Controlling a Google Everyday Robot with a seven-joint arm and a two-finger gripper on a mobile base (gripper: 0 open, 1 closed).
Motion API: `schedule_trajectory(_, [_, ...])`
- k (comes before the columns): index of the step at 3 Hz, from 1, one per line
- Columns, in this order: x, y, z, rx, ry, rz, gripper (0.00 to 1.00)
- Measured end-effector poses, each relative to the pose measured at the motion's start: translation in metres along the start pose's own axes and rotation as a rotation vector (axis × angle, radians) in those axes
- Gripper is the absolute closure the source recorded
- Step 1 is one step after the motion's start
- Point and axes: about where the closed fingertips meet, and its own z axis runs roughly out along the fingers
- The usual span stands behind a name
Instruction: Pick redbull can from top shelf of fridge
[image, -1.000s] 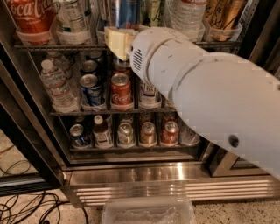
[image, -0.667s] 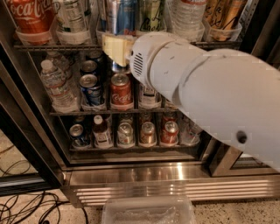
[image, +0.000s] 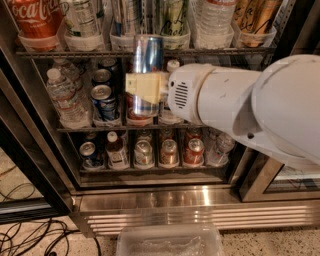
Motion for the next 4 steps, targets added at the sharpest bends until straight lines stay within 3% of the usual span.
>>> schedule_trajectory(2, [0.047,0.006,-0.014,-0.233,0.207,0.122,1.00])
schedule_trajectory(3, [0.063,0.018,-0.026,-0.355,0.298,0.121,1.00])
schedule_trajectory(4, [0.081,0.040,-0.038,-0.435,0.404,0.062,1.00])
